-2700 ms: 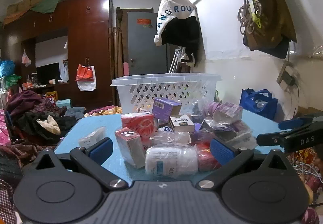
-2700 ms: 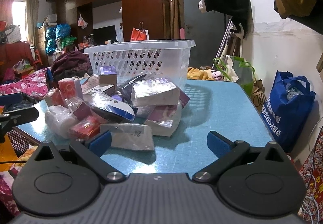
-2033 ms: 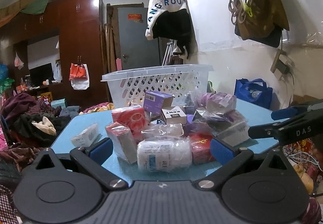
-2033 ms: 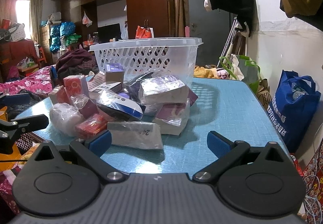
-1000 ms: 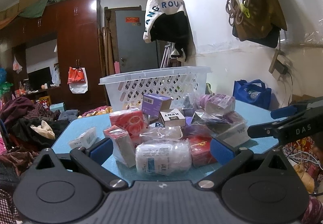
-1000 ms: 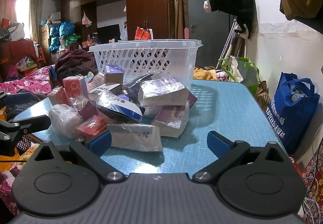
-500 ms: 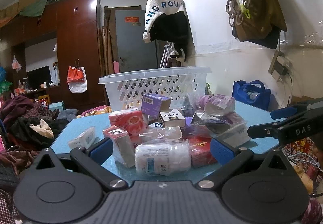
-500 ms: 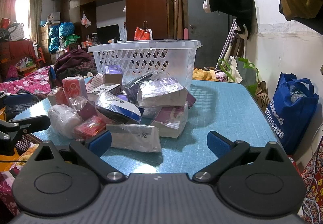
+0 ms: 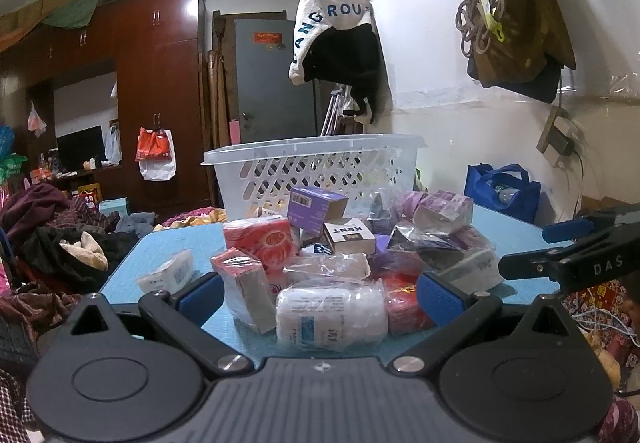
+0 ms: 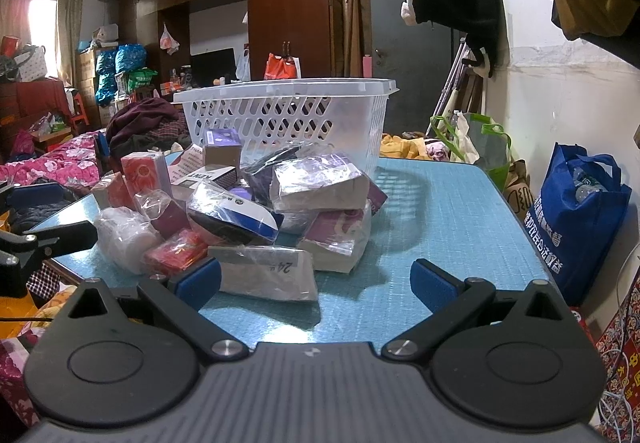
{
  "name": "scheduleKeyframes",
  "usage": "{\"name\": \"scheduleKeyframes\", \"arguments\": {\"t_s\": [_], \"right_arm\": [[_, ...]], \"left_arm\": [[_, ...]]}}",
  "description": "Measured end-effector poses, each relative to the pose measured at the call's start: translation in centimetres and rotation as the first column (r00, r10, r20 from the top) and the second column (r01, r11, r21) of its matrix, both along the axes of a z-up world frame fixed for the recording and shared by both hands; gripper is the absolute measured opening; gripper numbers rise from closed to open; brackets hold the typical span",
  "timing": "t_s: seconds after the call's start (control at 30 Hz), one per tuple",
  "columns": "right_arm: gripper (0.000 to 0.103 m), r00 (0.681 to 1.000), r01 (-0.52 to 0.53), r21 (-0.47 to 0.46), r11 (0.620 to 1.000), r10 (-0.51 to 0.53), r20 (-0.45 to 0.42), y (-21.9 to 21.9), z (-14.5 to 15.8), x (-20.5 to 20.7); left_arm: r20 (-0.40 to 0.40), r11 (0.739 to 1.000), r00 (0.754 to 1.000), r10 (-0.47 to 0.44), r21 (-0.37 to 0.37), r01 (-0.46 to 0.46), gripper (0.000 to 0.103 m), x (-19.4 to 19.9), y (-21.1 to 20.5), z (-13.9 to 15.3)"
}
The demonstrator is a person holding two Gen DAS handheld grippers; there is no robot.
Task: Organize objects
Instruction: 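Grasp the red box with the left tool while the right tool grasps the blue-and-white packet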
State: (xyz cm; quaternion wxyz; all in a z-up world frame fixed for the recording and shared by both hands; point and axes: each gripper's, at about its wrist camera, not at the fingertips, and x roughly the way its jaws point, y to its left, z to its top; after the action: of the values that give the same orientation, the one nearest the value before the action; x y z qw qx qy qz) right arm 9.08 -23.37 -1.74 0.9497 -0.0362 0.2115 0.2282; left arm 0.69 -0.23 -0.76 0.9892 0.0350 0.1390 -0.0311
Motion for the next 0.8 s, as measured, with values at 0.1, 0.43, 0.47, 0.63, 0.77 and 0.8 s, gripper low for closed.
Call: {"name": "scheduleKeyframes", "arguments": {"t_s": [0.1,0.43,0.47,0.63,0.77,0.8], "right_arm": [[0.103,1.000,-0.001,0.001,1.000,0.001,0.000,0.0,0.0,0.0],[0.103,0.993,-0.055,0.091,0.994,0.045,0.110,-1.3,-0.5,-0.5],[0.103,0.995,-0.054,0.078,0.995,0.047,0.089,-1.1,-0.6,-0.3],[0.103,0.990,-0.122,0.101,0.987,0.113,0.084,-0.6,-0.7,-0.5],[0.101,0.984,-0.157,0.107,0.982,0.145,0.107,0.7,-0.5,-0.1],[0.097,0.981,-0.165,0.105,0.981,0.153,0.119,1.3,-0.4,0.0]], "left_arm": [[0.000,1.000,1.000,-0.005,-0.004,0.005,0.103,0.1,0.2,0.0],[0.050,0.996,0.999,0.019,-0.084,-0.014,0.103,0.9,4.9,0.5],[0.046,0.997,0.999,0.028,-0.077,-0.024,0.103,1.2,5.5,0.5],[-0.006,0.977,0.999,0.053,-0.206,-0.053,0.093,3.2,9.5,0.6],[-0.031,0.984,0.999,0.024,-0.178,-0.029,0.084,4.5,9.4,0.3],[-0.033,0.984,0.999,0.017,-0.177,-0.022,0.084,4.7,9.3,0.1]]}}
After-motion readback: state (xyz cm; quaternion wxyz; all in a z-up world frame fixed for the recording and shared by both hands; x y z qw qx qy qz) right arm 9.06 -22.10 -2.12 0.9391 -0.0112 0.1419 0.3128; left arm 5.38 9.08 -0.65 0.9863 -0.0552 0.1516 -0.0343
